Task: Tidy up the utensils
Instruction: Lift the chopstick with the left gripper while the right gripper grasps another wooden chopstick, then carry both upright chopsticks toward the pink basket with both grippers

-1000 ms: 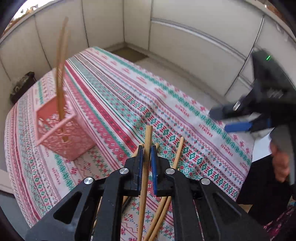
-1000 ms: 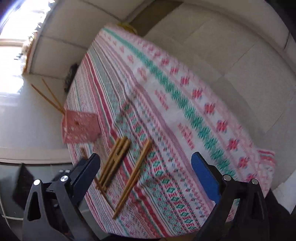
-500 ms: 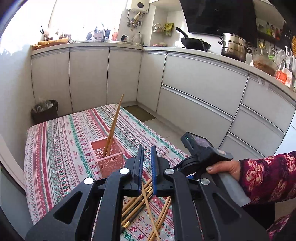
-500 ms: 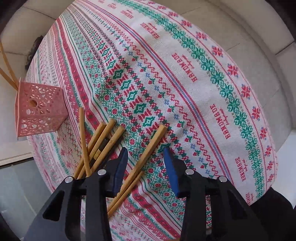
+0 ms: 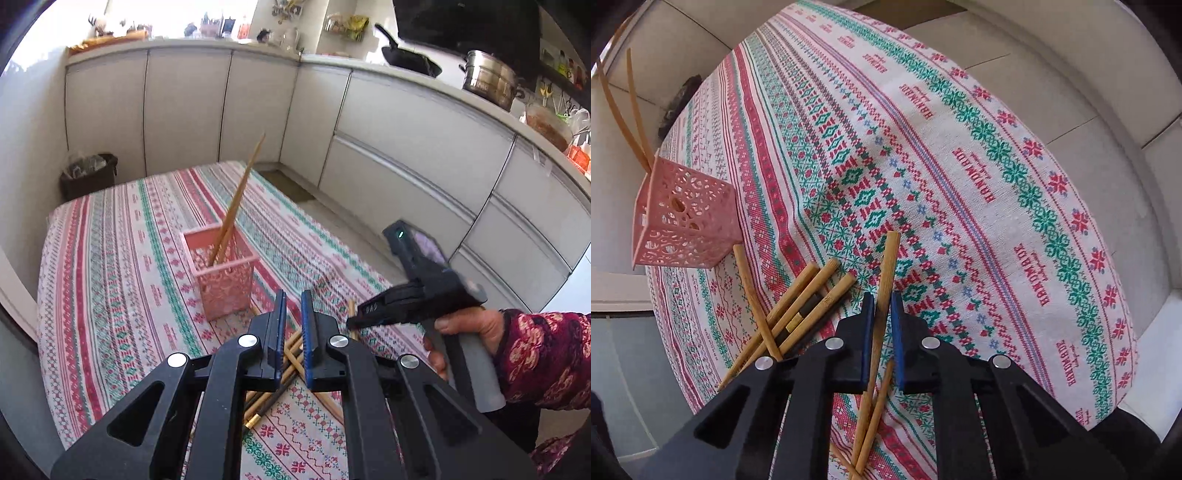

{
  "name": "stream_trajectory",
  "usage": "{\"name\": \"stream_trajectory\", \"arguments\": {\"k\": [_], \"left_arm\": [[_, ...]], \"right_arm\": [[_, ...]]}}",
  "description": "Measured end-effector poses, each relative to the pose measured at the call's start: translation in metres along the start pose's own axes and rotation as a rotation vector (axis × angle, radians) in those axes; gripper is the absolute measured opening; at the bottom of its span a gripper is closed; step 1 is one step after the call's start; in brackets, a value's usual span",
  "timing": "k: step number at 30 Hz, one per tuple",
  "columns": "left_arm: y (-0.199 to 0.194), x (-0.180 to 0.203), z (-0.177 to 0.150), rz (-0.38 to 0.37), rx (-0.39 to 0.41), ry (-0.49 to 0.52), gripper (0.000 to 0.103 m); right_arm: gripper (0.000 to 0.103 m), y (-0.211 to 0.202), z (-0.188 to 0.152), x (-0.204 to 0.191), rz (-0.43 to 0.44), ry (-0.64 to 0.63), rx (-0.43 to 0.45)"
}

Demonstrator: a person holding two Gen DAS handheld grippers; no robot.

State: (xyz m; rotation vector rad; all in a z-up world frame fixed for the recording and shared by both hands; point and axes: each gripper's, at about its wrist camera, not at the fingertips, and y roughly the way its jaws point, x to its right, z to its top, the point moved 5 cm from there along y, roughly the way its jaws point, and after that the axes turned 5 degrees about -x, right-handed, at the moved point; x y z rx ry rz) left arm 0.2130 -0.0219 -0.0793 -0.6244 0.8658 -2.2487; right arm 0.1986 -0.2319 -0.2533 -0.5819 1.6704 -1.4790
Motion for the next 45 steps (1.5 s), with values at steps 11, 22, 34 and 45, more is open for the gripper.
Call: {"name": "stream_trajectory", "arguments": {"k": [11, 22, 34, 45], "left_arm": [[0.122, -0.017, -0.017, 0.154, -0.384, -0.265, 0.02], [0.162, -0.033, -0.031, 0.389, -0.438, -0.361, 0.016], [0.045, 0.015, -0.018, 0.228, 0.006, -0.21, 0.006], [-0.007, 0.023, 0.011, 0.245, 0.233, -0.183, 0.006]], "right_arm": [[0.01, -0.015, 0.015, 0.041, 0.017, -0.032, 0.041], [0.01, -0.005, 0.021, 0.03, 0.009, -0.134, 0.053], [0.008, -0.066, 0.011, 0.02, 0.268, -0.178, 0.198], [0.008, -0.105, 0.01, -0.011, 0.371, -0.228, 0.357]]}}
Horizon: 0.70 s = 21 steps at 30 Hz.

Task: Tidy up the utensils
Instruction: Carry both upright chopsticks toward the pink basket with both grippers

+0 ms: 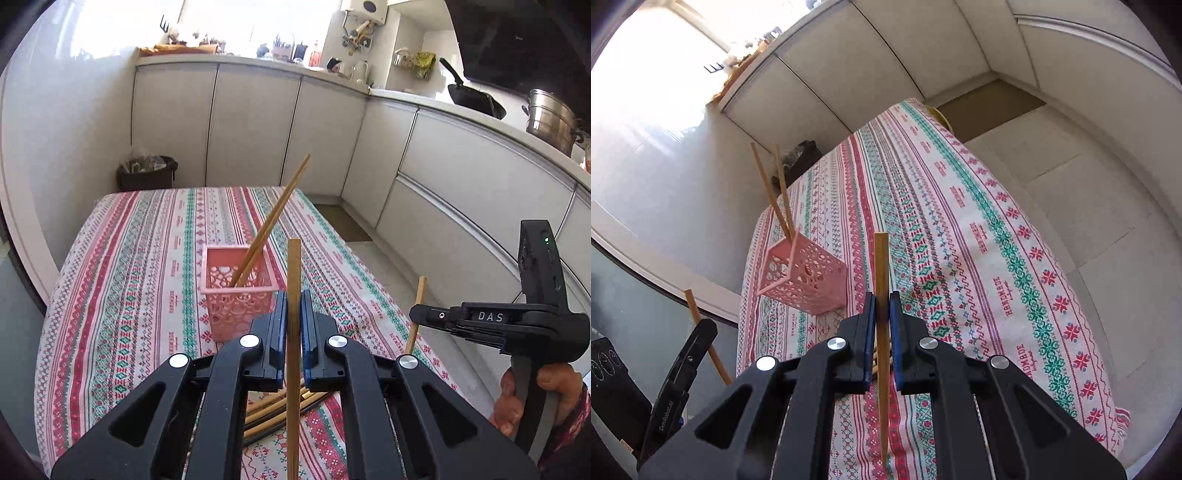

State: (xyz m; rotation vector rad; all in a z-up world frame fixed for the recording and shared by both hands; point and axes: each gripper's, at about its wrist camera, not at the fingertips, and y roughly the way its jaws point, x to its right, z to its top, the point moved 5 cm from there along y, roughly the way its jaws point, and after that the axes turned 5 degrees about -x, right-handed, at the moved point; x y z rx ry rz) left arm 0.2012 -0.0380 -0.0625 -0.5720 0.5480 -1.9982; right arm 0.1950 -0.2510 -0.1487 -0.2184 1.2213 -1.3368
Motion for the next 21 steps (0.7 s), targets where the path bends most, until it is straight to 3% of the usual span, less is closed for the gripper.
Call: {"name": "stream_trajectory", "arguments": {"k": [9, 13, 21], "left_arm": [[-0.062, -0.017, 0.041, -0.022, 0.222, -0.056, 0.006], [-0.087, -0.024, 0.064, -0.014, 0.315, -0.08, 0.006], [-0.11, -0.042, 0.095, 0.002, 0.4, -0.145, 0.006]], "right_arm": [[0.008, -0.077, 0.007, -0.067, 0.061, -0.205, 0.262], [0.008, -0.109, 0.014, -0.094, 0.087, -0.255, 0.328], [0.008, -0.139, 0.058, -0.16, 0.109, -0.354, 0.451]]}}
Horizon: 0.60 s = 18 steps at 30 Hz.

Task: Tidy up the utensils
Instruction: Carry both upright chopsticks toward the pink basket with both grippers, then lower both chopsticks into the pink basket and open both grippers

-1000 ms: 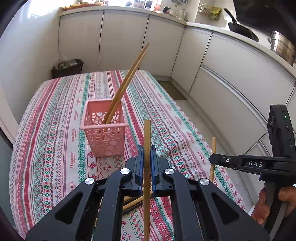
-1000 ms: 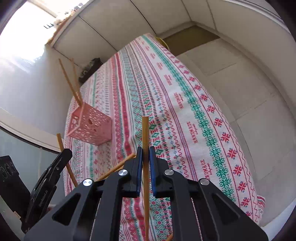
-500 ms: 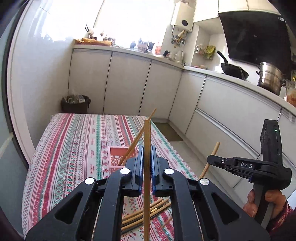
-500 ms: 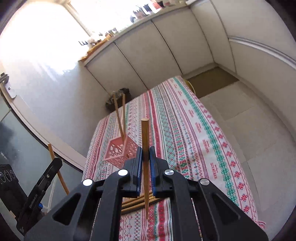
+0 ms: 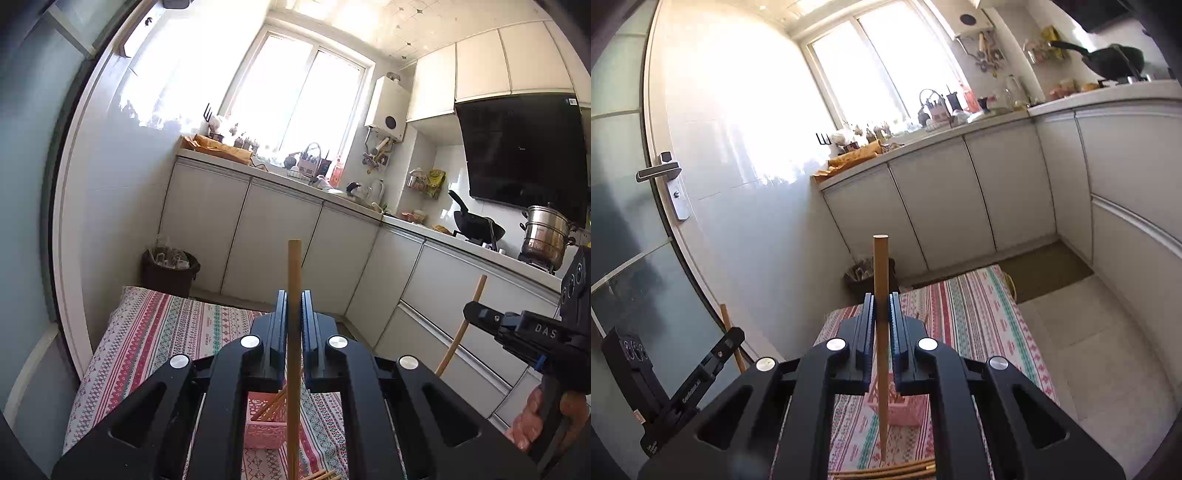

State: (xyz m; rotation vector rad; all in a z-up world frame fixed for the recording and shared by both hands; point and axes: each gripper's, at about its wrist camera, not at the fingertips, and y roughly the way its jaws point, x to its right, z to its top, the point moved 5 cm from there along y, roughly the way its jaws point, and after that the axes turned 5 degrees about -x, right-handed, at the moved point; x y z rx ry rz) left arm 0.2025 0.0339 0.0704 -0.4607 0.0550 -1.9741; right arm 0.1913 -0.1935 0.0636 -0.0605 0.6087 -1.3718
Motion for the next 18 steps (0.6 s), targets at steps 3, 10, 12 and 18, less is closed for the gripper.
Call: {"name": "stream_trajectory", "arguments": {"k": [3, 10, 12, 18], "left_arm": [[-0.003, -0.008, 0.002, 0.011, 0.011, -0.006, 0.006], [-0.006, -0.024, 0.001, 0.034, 0.0, -0.013, 0.006], [-0.006, -0.028, 0.001, 0.039, 0.001, -0.022, 0.006], [-0.001, -0.026, 0.005, 0.038, 0.008, -0.014, 0.006]], "right_arm": [[0.008, 0.023, 0.015, -0.011, -0.008, -0.022, 0.021], [0.008, 0.112, -0.01, -0.005, -0.055, -0.037, -0.009], [0.012, 0.141, -0.031, 0.004, -0.087, -0.023, -0.082], [0.026, 0.142, -0.056, 0.029, -0.106, 0.054, -0.124]]}}
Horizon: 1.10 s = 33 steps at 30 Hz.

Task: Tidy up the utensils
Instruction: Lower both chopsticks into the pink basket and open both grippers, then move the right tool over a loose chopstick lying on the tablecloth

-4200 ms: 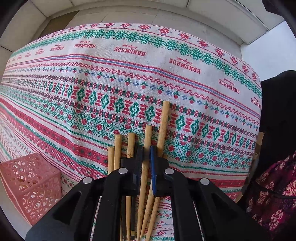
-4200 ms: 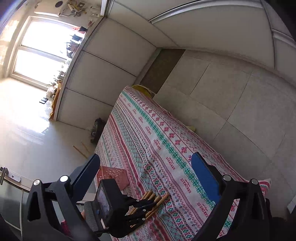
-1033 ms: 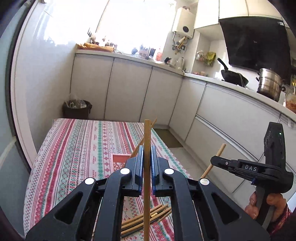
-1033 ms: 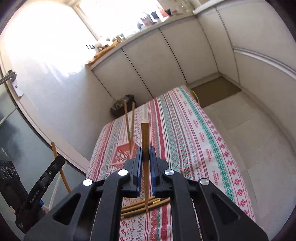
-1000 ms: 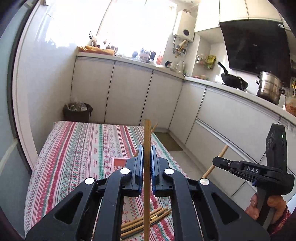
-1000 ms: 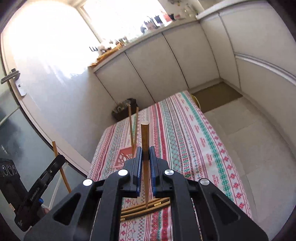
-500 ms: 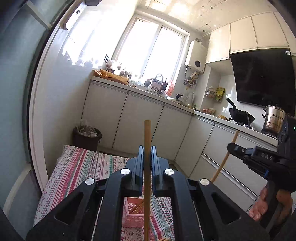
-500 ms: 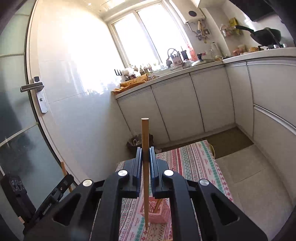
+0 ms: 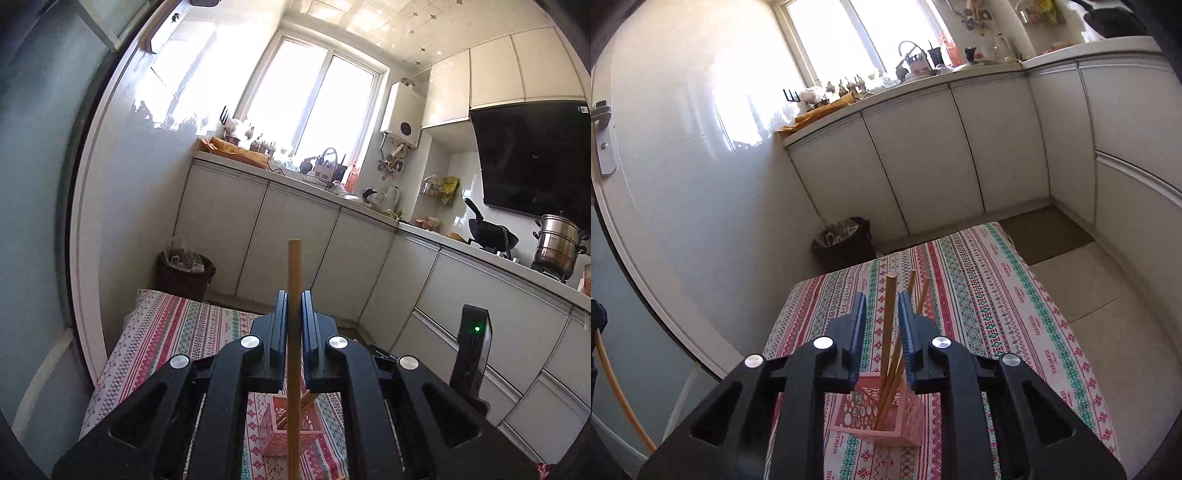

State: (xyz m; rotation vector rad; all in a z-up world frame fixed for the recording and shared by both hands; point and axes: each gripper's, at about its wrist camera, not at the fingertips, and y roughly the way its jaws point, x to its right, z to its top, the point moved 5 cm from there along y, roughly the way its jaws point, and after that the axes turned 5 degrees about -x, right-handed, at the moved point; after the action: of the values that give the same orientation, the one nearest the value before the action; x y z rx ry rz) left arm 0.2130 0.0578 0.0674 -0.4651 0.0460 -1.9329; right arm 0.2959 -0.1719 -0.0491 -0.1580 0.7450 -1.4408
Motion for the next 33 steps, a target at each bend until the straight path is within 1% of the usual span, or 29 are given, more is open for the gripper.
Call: {"name": "stream_trajectory", "arguments": {"k": [1, 3, 4, 6, 7, 9, 13, 17, 19, 21, 24, 26, 27, 28, 31, 33], "left_arm": [[0.004, 0.002, 0.0, -0.004, -0.003, 0.004, 0.006], [0.012, 0.006, 0.001, -0.015, -0.01, 0.007, 0.006], [0.018, 0.009, 0.001, -0.014, -0.009, 0.012, 0.006], [0.031, 0.014, 0.004, 0.0, -0.001, 0.032, 0.006], [0.039, 0.018, 0.008, 0.006, 0.007, 0.041, 0.006], [0.055, 0.024, 0.014, 0.02, 0.027, 0.052, 0.006], [0.08, 0.032, 0.017, 0.031, 0.074, 0.044, 0.006], [0.107, 0.037, 0.018, 0.07, 0.12, 0.093, 0.006], [0.12, 0.035, 0.018, 0.091, 0.134, 0.106, 0.006], [0.133, 0.029, 0.012, 0.101, 0.125, 0.095, 0.006], [0.146, 0.021, -0.009, 0.121, 0.123, 0.081, 0.007], [0.15, 0.016, -0.026, 0.156, 0.106, 0.074, 0.034], [0.147, 0.012, -0.031, 0.165, 0.113, 0.064, 0.062], [0.141, 0.01, -0.033, 0.172, 0.123, 0.05, 0.07], [0.121, 0.012, -0.025, 0.174, 0.122, 0.059, 0.069], [0.101, 0.017, -0.013, 0.175, 0.144, 0.079, 0.069]], "right_arm": [[0.03, -0.008, -0.001, 0.003, 0.005, 0.012, 0.01], [0.046, -0.029, -0.004, 0.012, 0.015, 0.051, 0.034], [0.049, -0.04, -0.008, 0.017, 0.018, 0.072, 0.044], [0.051, -0.06, -0.017, 0.027, 0.031, 0.093, 0.051], [0.052, -0.069, -0.023, 0.033, 0.024, 0.103, 0.056], [0.058, -0.082, -0.03, 0.045, 0.013, 0.134, 0.066], [0.06, -0.092, -0.041, 0.07, 0.012, 0.204, 0.051], [0.06, -0.08, -0.046, 0.086, -0.003, 0.228, 0.0], [0.06, -0.077, -0.045, 0.092, 0.003, 0.242, -0.01], [0.06, -0.078, -0.044, 0.096, 0.008, 0.253, -0.01], [0.06, -0.082, -0.043, 0.103, 0.005, 0.274, 0.007], [0.06, -0.083, -0.043, 0.106, 0.001, 0.28, 0.005], [0.06, -0.083, -0.044, 0.108, 0.0, 0.287, 0.003], [0.06, -0.085, -0.044, 0.109, 0.001, 0.293, 0.001], [0.061, -0.089, -0.043, 0.112, 0.0, 0.305, 0.013], [0.064, -0.091, -0.043, 0.112, 0.005, 0.313, 0.013]]}}
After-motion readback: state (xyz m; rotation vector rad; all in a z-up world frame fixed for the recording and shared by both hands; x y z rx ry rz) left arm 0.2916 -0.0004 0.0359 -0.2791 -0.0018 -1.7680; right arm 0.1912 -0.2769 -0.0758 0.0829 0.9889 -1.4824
